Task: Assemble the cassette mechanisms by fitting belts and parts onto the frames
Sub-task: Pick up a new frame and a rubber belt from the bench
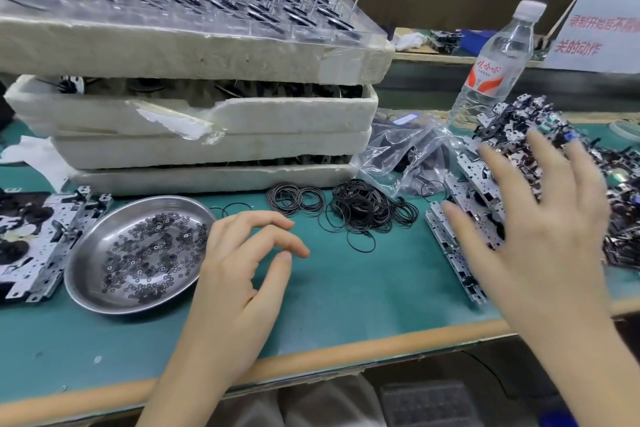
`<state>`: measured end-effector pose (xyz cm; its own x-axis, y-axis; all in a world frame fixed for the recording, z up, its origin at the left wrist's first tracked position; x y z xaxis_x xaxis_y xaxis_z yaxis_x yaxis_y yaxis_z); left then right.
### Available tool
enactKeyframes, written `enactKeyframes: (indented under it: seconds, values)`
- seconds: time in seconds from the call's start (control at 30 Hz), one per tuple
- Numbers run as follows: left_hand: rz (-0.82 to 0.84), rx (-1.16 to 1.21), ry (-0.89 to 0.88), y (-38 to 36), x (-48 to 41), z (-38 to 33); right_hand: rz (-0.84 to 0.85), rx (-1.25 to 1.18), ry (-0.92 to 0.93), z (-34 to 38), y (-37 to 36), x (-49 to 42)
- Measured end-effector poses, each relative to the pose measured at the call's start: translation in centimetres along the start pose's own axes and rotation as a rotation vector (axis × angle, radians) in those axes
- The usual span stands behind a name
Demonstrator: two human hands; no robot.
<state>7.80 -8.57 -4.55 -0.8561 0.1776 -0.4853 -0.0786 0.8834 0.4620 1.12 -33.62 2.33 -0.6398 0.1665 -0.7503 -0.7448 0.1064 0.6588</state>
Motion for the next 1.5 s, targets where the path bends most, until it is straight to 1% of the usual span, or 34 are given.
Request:
enactKeyframes:
  seconds: [0.1, 0.27, 0.43, 0.53, 0.6, 0.67, 0.73, 0.87, 0.93, 1.0, 1.07, 1.13, 1.2, 1.27, 1.33, 1.43, 1.5]
  values:
    - [-0.002, -0.001, -0.001, 0.0, 0.0, 0.0, 0.030, -0.018, 0.125, 2.9, -0.5, 0.4]
    - [-0.007, 0.014, 0.005, 0.1, -0.1, -0.1, 0.068, 0.001, 0.184, 4.8, -1.6, 1.5]
    - [-0.006, 0.008, 0.013, 0.1, 0.0, 0.0, 0.129, 0.026, 0.354, 7.2, -3.9, 3.0]
    - [-0.009, 0.012, 0.009, 0.0, 0.0, 0.0, 0.095, 0.064, 0.447, 8.1, -5.0, 3.6]
    - [-0.011, 0.009, -0.002, 0.0, 0.0, 0.1, 0.064, 0.077, 0.477, 8.4, -5.3, 3.7]
    - [-0.016, 0.004, -0.009, 0.0, 0.0, 0.1, 0.060, 0.041, 0.491, 8.7, -5.5, 3.6]
    - [-0.015, -0.005, -0.018, 0.0, 0.0, 0.0, 0.090, -0.085, 0.446, 9.3, -5.3, 3.6]
    - [0.024, -0.033, -0.053, 0.0, 0.0, -0.6, 0.225, -0.451, 0.230, 11.0, -5.5, 3.9]
    - [0.006, -0.094, -0.090, 1.3, 0.2, -0.8, 0.288, -0.598, 0.131, 12.1, -5.8, 4.1]
    - [-0.081, -0.236, -0.135, 3.9, 0.3, -0.7, 0.330, -0.722, 0.048, 12.8, -6.2, 4.0]
    - [-0.212, -0.416, -0.158, 7.4, 0.2, 0.0, 0.344, -0.826, -0.015, 13.4, -6.2, 3.9]
    - [-0.316, -0.606, -0.154, 11.0, -0.2, 1.1, 0.324, -0.923, -0.083, 13.3, -6.0, 3.8]
    - [-0.370, -0.801, -0.114, 13.9, -0.8, 2.7, 0.307, -0.996, -0.152, 12.8, -5.9, 3.7]
    - [-0.373, -1.007, -0.044, 15.7, -1.4, 4.3, 0.329, -1.081, -0.222, 12.2, -6.4, 3.7]
    - [-0.328, -1.137, -0.004, 16.3, -1.7, 5.7, 0.351, -1.187, -0.309, 11.6, -7.0, 3.7]
    - [-0.278, -1.200, -0.037, 16.3, -2.1, 6.7, 0.320, -1.343, -0.486, 10.3, -7.6, 3.8]
    - [-0.274, -1.203, -0.112, 16.2, -2.3, 6.7, 0.299, -1.344, -0.521, 10.0, -7.7, 3.8]
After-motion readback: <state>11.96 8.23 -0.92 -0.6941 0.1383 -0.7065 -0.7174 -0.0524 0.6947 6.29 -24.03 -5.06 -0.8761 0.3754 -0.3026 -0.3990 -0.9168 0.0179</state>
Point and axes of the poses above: each hand's wrist, its own x-axis away from the middle knuckle, its own y-axis out of the back of the hand, z = x × y, the point moved 7 cm from there along -x, towards the middle knuckle, and after that the axes turned 4 degrees about -z, right-handed, at the moved point
